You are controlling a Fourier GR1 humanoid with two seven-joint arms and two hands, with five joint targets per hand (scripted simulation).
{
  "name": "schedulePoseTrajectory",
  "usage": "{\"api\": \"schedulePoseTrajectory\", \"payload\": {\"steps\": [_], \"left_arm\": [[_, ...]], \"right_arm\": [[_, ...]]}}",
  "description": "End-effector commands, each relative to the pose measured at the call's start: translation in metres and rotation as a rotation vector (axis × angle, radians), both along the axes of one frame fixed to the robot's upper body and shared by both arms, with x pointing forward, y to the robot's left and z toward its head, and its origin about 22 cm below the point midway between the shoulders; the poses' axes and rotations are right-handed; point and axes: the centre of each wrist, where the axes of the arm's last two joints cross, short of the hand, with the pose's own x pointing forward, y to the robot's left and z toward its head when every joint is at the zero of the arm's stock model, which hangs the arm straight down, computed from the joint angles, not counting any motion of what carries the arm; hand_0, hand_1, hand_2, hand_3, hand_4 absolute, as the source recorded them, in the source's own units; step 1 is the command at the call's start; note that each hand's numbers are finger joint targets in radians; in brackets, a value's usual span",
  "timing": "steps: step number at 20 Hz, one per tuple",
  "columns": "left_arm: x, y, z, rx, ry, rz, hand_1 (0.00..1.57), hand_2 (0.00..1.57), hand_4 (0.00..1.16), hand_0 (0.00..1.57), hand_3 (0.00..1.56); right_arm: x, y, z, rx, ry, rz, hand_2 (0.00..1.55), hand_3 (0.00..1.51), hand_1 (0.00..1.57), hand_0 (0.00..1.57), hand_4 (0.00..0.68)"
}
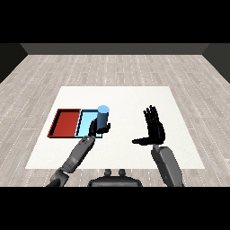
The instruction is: Pick the blue can and put it in the blue box
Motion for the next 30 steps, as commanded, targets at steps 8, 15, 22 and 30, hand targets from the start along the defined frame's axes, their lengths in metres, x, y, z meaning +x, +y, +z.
{"api": "schedulePoseTrajectory", "payload": {"steps": [8, 15, 22, 30], "left_arm": [[0.028, 0.093, -0.007, 0.111, 0.186, 0.266, 1.57, 1.57, 1.09, 1.57, 1.50], [0.038, 0.131, -0.018, 0.206, 0.344, 0.333, 1.57, 1.57, 1.05, 1.57, 1.49], [0.048, 0.123, -0.017, 0.354, 0.551, 0.390, 1.57, 1.50, 0.99, 1.57, 1.38], [0.023, 0.114, -0.049, 0.402, 0.722, 0.325, 1.50, 1.40, 0.85, 1.50, 0.54]], "right_arm": [[-0.005, -0.035, -0.011, -0.010, 0.033, -0.142, 0.00, 0.00, 0.00, 0.00, 0.000], [-0.010, -0.040, -0.025, -0.031, 0.036, -0.190, 0.00, 0.00, 0.00, 0.00, 0.000], [0.019, -0.039, -0.036, 0.008, 0.100, -0.173, 0.00, 0.00, 0.00, 0.00, 0.000], [0.004, -0.048, -0.044, 0.039, 0.106, -0.182, 0.00, 0.00, 0.00, 0.00, 0.000]]}}
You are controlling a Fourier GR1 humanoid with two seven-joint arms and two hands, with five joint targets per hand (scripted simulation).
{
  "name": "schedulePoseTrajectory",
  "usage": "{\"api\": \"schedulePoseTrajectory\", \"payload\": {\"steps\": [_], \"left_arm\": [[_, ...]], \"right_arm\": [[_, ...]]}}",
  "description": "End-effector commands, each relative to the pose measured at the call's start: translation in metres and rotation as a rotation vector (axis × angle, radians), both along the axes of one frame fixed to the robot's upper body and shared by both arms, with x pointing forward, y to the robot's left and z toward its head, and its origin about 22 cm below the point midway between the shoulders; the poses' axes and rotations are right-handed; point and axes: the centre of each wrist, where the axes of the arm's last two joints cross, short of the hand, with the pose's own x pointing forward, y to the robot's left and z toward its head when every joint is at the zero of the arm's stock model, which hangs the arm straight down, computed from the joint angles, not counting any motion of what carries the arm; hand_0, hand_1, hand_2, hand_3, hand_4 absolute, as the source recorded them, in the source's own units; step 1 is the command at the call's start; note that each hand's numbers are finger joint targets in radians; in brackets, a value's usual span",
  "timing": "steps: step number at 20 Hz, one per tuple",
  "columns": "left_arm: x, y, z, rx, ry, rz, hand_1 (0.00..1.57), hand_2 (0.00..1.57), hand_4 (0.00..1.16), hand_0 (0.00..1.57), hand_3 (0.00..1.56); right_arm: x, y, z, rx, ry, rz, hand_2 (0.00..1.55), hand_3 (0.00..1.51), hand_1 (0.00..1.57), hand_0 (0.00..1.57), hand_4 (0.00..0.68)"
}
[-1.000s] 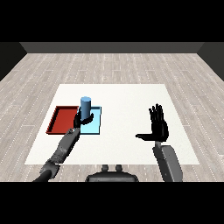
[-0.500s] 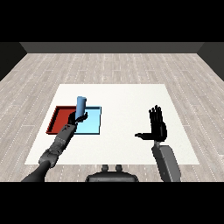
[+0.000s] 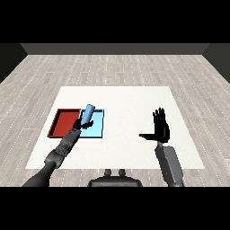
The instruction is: Pick the blue can and put it in the blue box
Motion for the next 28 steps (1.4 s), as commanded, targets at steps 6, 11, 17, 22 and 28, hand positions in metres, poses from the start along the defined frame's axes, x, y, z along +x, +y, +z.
{"api": "schedulePoseTrajectory", "payload": {"steps": [6, 11, 17, 22, 28], "left_arm": [[-0.013, -0.002, -0.016, 0.010, 0.194, -0.025, 0.86, 0.88, 0.65, 0.86, 0.48], [-0.013, -0.001, -0.016, 0.043, 0.123, 0.058, 0.00, 0.00, 0.00, 0.00, 0.00], [-0.003, -0.003, -0.003, 0.025, -0.241, 0.212, 0.00, 0.00, 0.00, 0.00, 0.00], [0.000, -0.004, 0.013, -0.063, -0.623, 0.066, 0.00, 0.00, 0.00, 0.00, 0.00], [-0.009, -0.054, 0.024, -0.298, -0.874, -0.167, 0.00, 0.00, 0.00, 0.00, 0.00]], "right_arm": [[-0.001, -0.010, -0.004, -0.002, -0.014, -0.013, 0.00, 0.00, 0.00, 0.00, 0.000], [-0.008, -0.003, 0.009, 0.034, -0.009, 0.004, 0.00, 0.00, 0.00, 0.00, 0.000], [-0.004, 0.001, 0.008, 0.061, -0.042, 0.045, 0.00, 0.00, 0.00, 0.00, 0.000], [-0.004, -0.008, 0.012, 0.050, -0.036, 0.040, 0.00, 0.00, 0.00, 0.00, 0.000], [-0.002, 0.002, 0.008, -0.010, -0.002, 0.045, 0.00, 0.00, 0.00, 0.00, 0.000]]}}
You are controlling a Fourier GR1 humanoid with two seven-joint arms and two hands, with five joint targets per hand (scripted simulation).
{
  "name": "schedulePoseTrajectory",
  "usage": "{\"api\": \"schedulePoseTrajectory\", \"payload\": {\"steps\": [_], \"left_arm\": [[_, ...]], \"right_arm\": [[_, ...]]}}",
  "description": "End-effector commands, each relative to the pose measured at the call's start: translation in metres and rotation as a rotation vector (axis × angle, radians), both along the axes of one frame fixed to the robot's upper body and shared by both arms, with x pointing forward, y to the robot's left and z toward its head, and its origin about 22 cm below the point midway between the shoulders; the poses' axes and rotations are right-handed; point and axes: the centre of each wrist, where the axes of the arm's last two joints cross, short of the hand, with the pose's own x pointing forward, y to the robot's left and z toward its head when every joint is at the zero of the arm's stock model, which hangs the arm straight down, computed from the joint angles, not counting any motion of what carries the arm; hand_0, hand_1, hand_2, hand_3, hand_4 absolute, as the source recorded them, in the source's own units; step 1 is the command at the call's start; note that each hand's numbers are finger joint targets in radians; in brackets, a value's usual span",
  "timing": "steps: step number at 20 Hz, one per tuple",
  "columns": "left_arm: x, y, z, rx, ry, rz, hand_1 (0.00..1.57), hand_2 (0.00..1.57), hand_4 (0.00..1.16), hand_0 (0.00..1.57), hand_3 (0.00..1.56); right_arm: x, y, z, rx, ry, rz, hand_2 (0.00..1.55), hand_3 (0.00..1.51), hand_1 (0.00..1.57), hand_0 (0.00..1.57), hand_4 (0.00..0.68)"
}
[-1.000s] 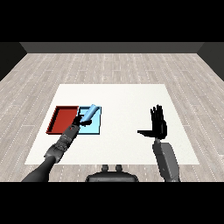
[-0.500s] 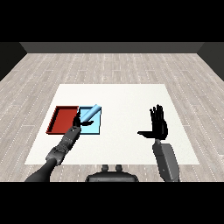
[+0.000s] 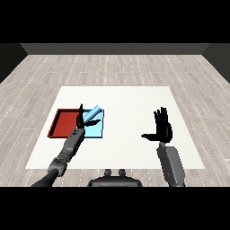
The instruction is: Pick the blue can and put it in the blue box
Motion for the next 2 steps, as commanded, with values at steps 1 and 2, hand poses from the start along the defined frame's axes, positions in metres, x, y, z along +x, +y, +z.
{"api": "schedulePoseTrajectory", "payload": {"steps": [1, 2], "left_arm": [[-0.010, -0.023, 0.012, -0.103, -0.216, -0.172, 0.00, 0.00, 0.00, 0.00, 0.00], [-0.026, -0.010, 0.001, -0.102, -0.211, -0.165, 0.00, 0.00, 0.00, 0.00, 0.00]], "right_arm": [[-0.002, -0.002, -0.003, -0.038, 0.020, 0.000, 0.00, 0.00, 0.00, 0.00, 0.000], [-0.010, -0.019, -0.007, -0.043, 0.001, -0.002, 0.00, 0.00, 0.00, 0.00, 0.000]]}}
